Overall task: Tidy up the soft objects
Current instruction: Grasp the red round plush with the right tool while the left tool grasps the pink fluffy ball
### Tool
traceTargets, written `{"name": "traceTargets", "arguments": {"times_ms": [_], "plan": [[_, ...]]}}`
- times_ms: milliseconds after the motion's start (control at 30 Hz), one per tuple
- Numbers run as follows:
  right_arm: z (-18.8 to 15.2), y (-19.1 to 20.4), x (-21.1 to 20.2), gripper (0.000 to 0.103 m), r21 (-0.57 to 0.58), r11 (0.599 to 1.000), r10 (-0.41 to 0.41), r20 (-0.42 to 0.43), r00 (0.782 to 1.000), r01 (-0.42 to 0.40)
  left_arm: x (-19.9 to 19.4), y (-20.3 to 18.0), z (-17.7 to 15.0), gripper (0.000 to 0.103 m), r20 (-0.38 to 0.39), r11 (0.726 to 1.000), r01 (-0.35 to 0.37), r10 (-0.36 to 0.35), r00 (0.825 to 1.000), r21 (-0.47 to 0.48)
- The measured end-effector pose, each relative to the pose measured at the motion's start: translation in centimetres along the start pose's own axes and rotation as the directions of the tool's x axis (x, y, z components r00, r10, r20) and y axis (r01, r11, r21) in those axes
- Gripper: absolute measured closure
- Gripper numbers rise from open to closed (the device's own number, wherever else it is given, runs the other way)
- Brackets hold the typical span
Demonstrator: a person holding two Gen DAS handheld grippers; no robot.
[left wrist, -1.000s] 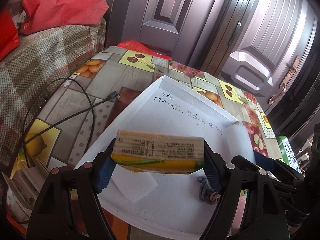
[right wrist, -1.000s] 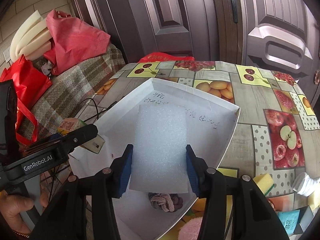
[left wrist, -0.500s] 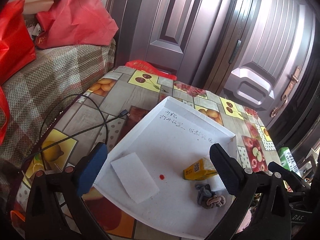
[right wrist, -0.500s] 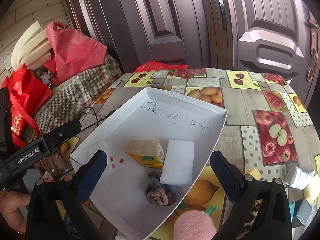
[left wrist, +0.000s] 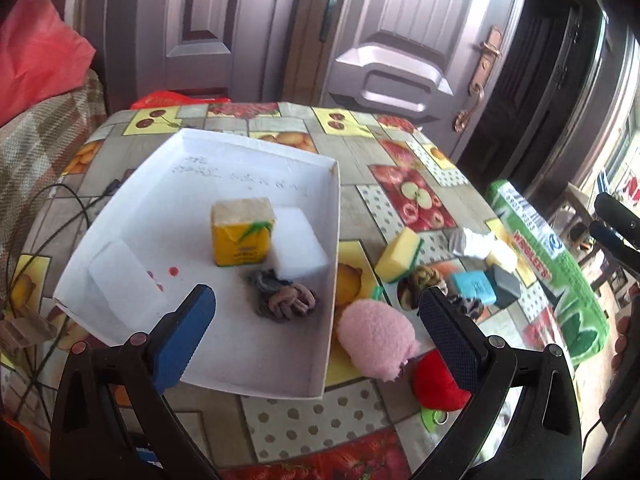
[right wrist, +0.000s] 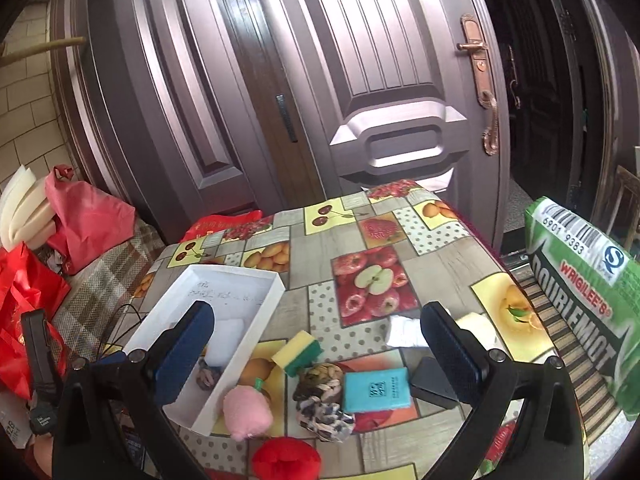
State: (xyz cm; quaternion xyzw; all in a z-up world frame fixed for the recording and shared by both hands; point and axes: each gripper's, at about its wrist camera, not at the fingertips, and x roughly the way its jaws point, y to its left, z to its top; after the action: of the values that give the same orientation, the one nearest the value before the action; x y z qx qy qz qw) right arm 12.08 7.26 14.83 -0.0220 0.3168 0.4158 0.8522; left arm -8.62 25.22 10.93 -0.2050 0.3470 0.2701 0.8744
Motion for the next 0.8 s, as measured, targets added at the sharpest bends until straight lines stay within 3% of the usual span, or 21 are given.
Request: {"name": "traceTargets", "arguments": {"times_ms": [100,267,467,567,667,800], "plan": [[-3.2,-1.0,0.7,0.0,-0.031,1.0,-0.006,-0.098,0.995,0.003,1.3,-2.1,-0.8,0.0,-0.038,0.997,-0.022,0.025,0.999,0.077],[-8.6,0.7,4.0,0.0,-0.149,0.985,0.041,-0.292,0.955,-0.088,0.8,-2.1,-0.6,0.0,-0.029,0.998,-0.041,0.042,0.999,0.058],[-12.2,4.8,8.2,0.001,-0.219,0.957,0.091,-0.4,0.912,-0.192,1.0,-2.4,-1.0,0.0,-0.061,0.991,-0.068,0.075,0.995,0.112],[-13.3,5.3,9.2,0.039,-0.227,0.955,0.082,-0.424,0.902,-0.194,1.9,-3.2,-1.2,0.0,-0.085,0.986,-0.061,0.074,0.994,0.153],[-13.1,3.3,7.8,0.04,-0.168,0.963,0.123,-0.415,0.901,-0.209,3.2,-4.7,-1.2,0.0,-0.105,0.98,-0.025,0.046,0.993,0.195],[-12.5,-0.9,5.3,0.04,-0.1,0.984,0.099,-0.389,0.916,-0.149,5.8,-6.8,-1.4,0.0,-0.158,0.966,0.028,0.014,0.987,0.257]]}}
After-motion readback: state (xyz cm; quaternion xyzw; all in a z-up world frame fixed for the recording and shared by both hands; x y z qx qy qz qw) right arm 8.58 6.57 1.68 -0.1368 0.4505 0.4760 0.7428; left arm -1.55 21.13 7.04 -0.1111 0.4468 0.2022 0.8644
